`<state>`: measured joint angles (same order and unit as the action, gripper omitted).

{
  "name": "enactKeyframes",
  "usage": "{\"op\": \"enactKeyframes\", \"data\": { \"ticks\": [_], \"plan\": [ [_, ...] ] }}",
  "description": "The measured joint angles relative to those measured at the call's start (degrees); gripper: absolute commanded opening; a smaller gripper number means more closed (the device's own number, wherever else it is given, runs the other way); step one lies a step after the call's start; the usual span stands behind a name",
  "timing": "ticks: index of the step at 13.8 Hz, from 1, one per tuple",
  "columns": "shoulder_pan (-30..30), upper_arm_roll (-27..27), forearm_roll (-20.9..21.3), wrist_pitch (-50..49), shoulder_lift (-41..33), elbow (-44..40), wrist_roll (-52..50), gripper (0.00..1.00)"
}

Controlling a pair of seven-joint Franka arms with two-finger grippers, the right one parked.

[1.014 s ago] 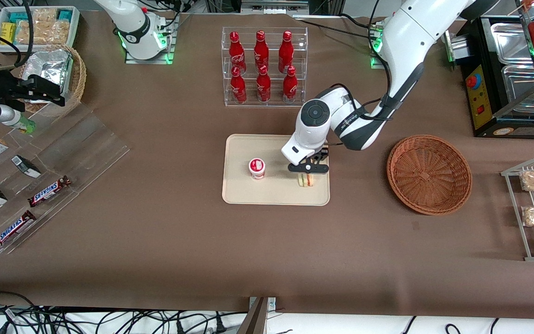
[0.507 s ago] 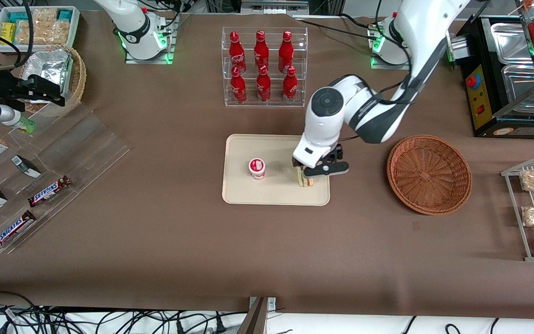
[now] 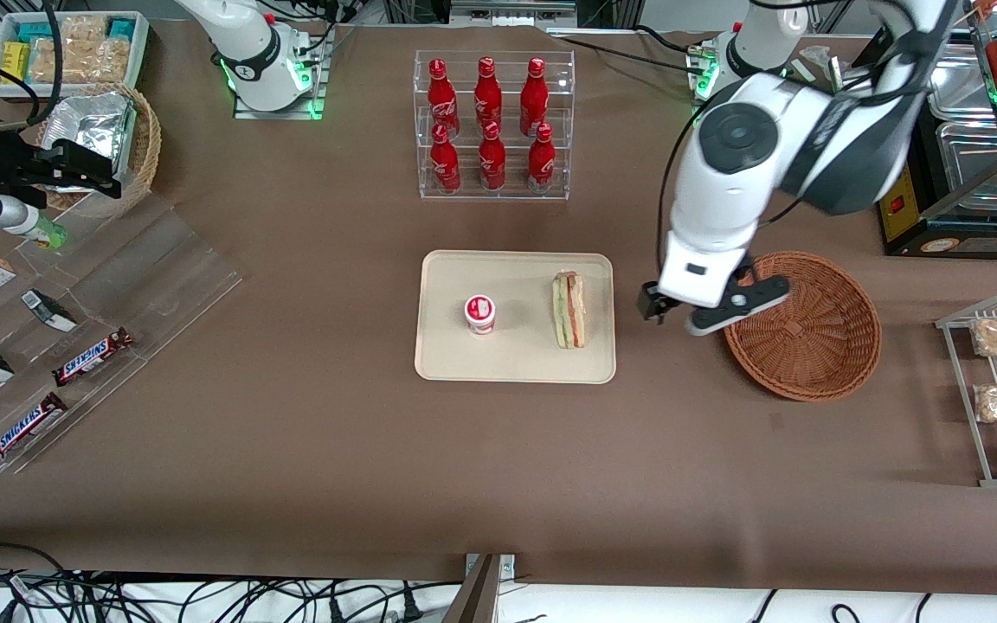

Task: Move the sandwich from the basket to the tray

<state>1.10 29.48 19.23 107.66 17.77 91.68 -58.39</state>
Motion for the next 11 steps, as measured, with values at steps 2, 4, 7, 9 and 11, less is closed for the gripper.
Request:
{"op": "enactKeyframes", "data": {
  "ticks": [2, 4, 7, 9, 11],
  "plan": [
    [1.31, 0.02, -2.8, -4.53, -0.9, -3.11, 2.94, 1.0],
    [3.09, 0.05, -5.13, -6.38, -2.04, -4.05, 6.17, 1.0],
    [6.77, -0.01, -8.49, -8.68, -3.97, -4.25, 12.51, 1.0],
    [8.4, -0.72, -10.04, -9.63, -5.01, -4.25, 16.52, 1.0],
    [8.35, -4.13, -12.46, -10.15, -6.33, -4.25, 21.78, 1.0]
  ]
}}
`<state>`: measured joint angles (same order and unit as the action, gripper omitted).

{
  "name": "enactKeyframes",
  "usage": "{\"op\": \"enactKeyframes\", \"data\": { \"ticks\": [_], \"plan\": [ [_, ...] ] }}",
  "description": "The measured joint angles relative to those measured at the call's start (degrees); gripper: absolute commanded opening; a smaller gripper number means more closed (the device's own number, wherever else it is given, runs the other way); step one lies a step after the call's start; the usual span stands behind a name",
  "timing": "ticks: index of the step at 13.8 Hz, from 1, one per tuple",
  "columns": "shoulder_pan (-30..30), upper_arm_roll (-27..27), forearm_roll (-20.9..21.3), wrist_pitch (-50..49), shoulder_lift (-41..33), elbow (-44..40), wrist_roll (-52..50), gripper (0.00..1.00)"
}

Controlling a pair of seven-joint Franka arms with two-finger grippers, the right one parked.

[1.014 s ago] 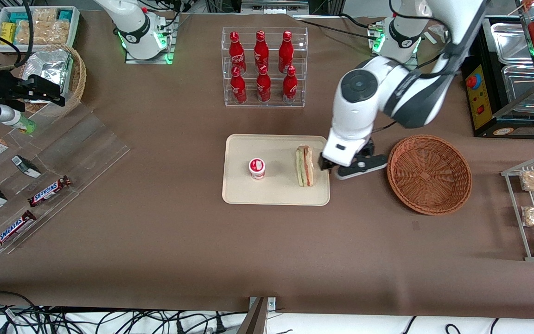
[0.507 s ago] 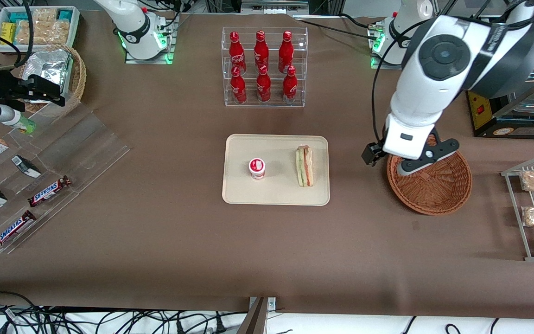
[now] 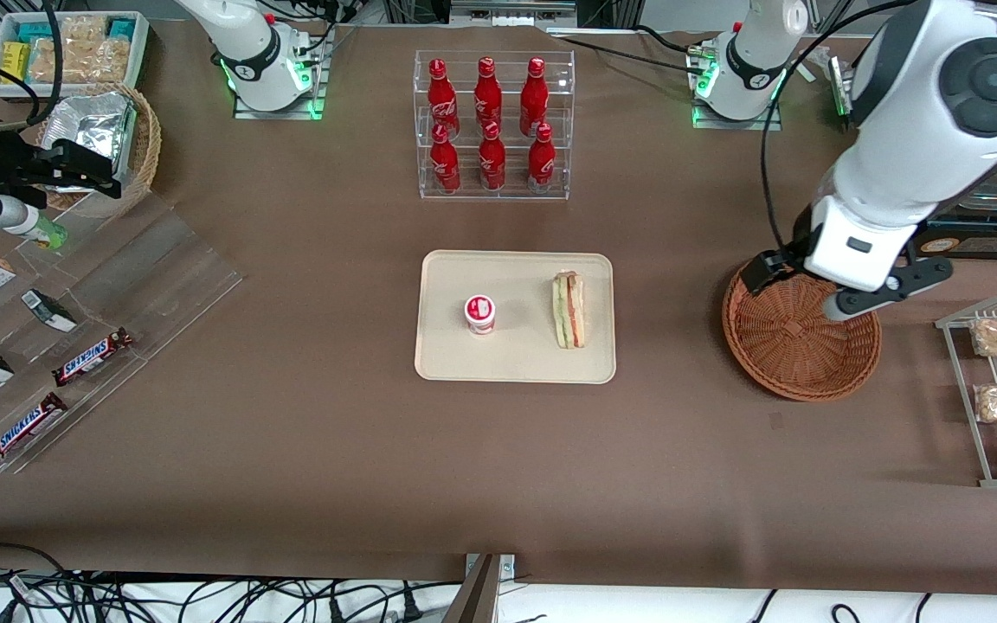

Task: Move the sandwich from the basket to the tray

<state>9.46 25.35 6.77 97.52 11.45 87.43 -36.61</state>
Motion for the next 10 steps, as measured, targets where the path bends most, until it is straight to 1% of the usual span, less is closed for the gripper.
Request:
{"op": "enactKeyframes", "data": {
  "ticks": [3, 6, 8, 10],
  "plan": [
    [-0.43, -6.33, -3.22, -1.42, -2.36, 0.0, 9.71, 1.0],
    [-1.36, -12.24, -6.19, -3.54, -4.49, 0.0, 21.51, 1.0],
    [-1.53, -14.66, -6.97, -4.56, -5.3, 0.0, 28.25, 1.0],
    [-1.72, -15.08, -7.06, -4.71, -5.58, 0.0, 30.65, 1.0]
  ]
}}
